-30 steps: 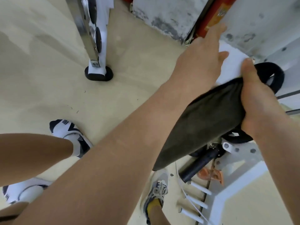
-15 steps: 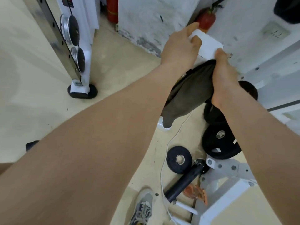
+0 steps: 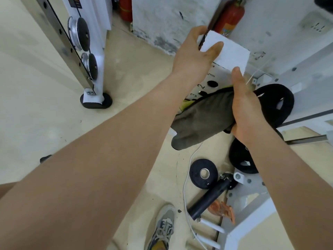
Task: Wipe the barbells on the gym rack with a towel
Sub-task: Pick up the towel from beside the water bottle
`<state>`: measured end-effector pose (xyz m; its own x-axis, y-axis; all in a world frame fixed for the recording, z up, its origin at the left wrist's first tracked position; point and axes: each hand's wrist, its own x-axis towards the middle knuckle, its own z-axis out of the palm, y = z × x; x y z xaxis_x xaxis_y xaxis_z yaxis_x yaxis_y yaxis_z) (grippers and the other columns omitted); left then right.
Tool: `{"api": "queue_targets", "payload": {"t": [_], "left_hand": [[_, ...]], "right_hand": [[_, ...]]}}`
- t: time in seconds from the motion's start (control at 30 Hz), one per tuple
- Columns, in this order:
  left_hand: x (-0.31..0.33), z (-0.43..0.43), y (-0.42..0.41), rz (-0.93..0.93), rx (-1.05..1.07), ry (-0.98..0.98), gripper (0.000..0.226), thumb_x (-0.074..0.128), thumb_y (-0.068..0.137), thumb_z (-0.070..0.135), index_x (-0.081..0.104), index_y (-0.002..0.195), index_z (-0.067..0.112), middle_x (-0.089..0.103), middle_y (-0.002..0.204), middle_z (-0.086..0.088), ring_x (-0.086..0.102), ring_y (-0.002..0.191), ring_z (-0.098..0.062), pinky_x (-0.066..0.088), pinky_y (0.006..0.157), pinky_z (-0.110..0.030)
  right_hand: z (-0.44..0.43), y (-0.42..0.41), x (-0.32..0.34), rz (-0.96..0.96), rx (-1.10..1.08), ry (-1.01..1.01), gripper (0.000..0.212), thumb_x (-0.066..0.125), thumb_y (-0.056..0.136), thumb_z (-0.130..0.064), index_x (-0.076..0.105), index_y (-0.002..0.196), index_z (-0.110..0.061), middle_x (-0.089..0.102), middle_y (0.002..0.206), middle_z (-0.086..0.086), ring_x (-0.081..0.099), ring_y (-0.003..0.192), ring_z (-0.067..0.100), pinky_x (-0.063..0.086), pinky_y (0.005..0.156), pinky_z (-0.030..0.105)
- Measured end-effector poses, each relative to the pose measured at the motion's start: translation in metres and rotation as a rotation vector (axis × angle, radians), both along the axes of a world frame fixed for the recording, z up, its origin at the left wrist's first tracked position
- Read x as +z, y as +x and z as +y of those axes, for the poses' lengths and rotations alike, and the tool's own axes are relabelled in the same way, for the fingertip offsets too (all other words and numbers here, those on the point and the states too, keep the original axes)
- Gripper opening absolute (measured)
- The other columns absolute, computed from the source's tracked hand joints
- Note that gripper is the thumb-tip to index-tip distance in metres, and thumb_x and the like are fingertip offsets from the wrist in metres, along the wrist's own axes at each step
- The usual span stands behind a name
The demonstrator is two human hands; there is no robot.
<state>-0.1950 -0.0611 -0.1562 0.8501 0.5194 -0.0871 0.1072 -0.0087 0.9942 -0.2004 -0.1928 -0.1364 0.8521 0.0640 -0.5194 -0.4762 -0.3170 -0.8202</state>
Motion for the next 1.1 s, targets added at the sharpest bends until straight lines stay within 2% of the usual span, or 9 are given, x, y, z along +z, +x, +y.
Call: {"api": "queue_targets", "payload": {"t": [0.13, 0.27, 0.37, 0.47, 0.57, 0.7, 0.8, 0.93, 1.1], "left_hand": [[-0.002, 0.003, -0.013, 0.060, -0.117, 0.004, 0.046, 0.055, 0.094, 0.040, 0.046, 0.133, 0.018, 0.059, 0.116, 0.006, 0.058, 0.106, -0.011, 0.048, 0.096, -0.035], [-0.002, 0.007, -0.045, 0.059, -0.176, 0.025, 0.039, 0.045, 0.099, 0.041, 0.042, 0.132, 0.021, 0.054, 0.106, 0.013, 0.056, 0.095, -0.002, 0.050, 0.085, -0.027], [-0.036, 0.025, -0.101, 0.103, -0.059, -0.025, 0.031, 0.049, 0.097, 0.032, 0.052, 0.125, 0.021, 0.056, 0.103, 0.012, 0.057, 0.095, -0.006, 0.048, 0.086, -0.025], [-0.132, 0.037, -0.186, 0.433, -0.008, 0.020, 0.031, 0.053, 0.084, 0.016, 0.064, 0.113, 0.022, 0.065, 0.098, 0.005, 0.063, 0.095, -0.021, 0.049, 0.081, -0.031], [-0.239, 0.031, -0.287, 0.886, -0.259, 0.196, 0.034, 0.052, 0.086, 0.010, 0.064, 0.116, 0.019, 0.064, 0.120, -0.004, 0.060, 0.110, -0.027, 0.047, 0.094, -0.032], [-0.352, 0.024, -0.410, 1.090, -0.567, 0.454, 0.036, 0.051, 0.081, 0.009, 0.056, 0.116, 0.012, 0.062, 0.114, -0.009, 0.058, 0.106, -0.030, 0.050, 0.086, -0.037], [-0.417, 0.027, -0.465, 1.153, -0.602, 0.507, 0.047, 0.058, 0.072, 0.007, 0.047, 0.117, 0.013, 0.057, 0.114, -0.006, 0.055, 0.104, -0.028, 0.050, 0.078, -0.039], [-0.485, 0.022, -0.476, 1.076, -0.416, 0.300, 0.087, 0.086, 0.048, 0.039, 0.043, 0.122, 0.020, 0.063, 0.109, 0.003, 0.061, 0.099, -0.020, 0.053, 0.082, -0.038], [-0.500, 0.001, -0.469, 1.032, -0.126, 0.221, 0.082, 0.080, 0.044, 0.047, 0.045, 0.115, 0.023, 0.062, 0.105, 0.008, 0.060, 0.094, -0.015, 0.052, 0.078, -0.034]], "right_hand": [[-0.032, -0.046, 0.009, 0.043, -0.021, 0.180, 0.020, 0.069, 0.083, -0.036, 0.067, 0.084, -0.016, 0.069, 0.068, -0.004, 0.069, 0.063, 0.012, 0.055, 0.056, 0.026], [-0.059, -0.093, 0.012, 0.243, 0.095, 0.404, 0.030, 0.059, 0.084, -0.036, 0.072, 0.101, -0.015, 0.065, 0.070, 0.000, 0.065, 0.063, 0.015, 0.056, 0.063, 0.027], [-0.063, -0.128, -0.011, 0.404, 0.171, 0.432, 0.035, 0.055, 0.081, -0.039, 0.073, 0.103, -0.018, 0.070, 0.078, 0.004, 0.064, 0.066, 0.020, 0.044, 0.063, 0.029], [-0.056, -0.166, -0.063, 0.540, 0.125, 0.393, 0.031, 0.056, 0.086, -0.035, 0.071, 0.108, -0.020, 0.065, 0.080, 0.007, 0.051, 0.064, 0.022, 0.032, 0.060, 0.026], [-0.045, -0.211, -0.133, 0.613, 0.019, 0.369, 0.034, 0.054, 0.093, -0.028, 0.064, 0.121, -0.010, 0.061, 0.084, 0.011, 0.058, 0.054, 0.021, 0.042, 0.045, 0.021], [-0.044, -0.274, -0.226, 0.569, -0.103, 0.322, 0.027, 0.056, 0.092, -0.013, 0.065, 0.115, -0.001, 0.072, 0.094, 0.016, 0.072, 0.086, 0.028, 0.058, 0.061, 0.030], [-0.049, -0.309, -0.285, 0.561, -0.130, 0.279, 0.021, 0.058, 0.092, -0.008, 0.067, 0.110, -0.004, 0.073, 0.091, 0.015, 0.072, 0.082, 0.026, 0.057, 0.059, 0.028], [-0.043, -0.345, -0.364, 0.551, 0.012, 0.132, 0.027, 0.067, 0.087, -0.008, 0.068, 0.112, -0.017, 0.074, 0.101, 0.008, 0.071, 0.093, 0.020, 0.058, 0.077, 0.029], [-0.032, -0.381, -0.423, 0.613, 0.182, 0.019, 0.055, 0.065, 0.088, -0.011, 0.048, 0.138, -0.027, 0.058, 0.126, 0.003, 0.058, 0.112, 0.019, 0.047, 0.102, 0.039]]}}
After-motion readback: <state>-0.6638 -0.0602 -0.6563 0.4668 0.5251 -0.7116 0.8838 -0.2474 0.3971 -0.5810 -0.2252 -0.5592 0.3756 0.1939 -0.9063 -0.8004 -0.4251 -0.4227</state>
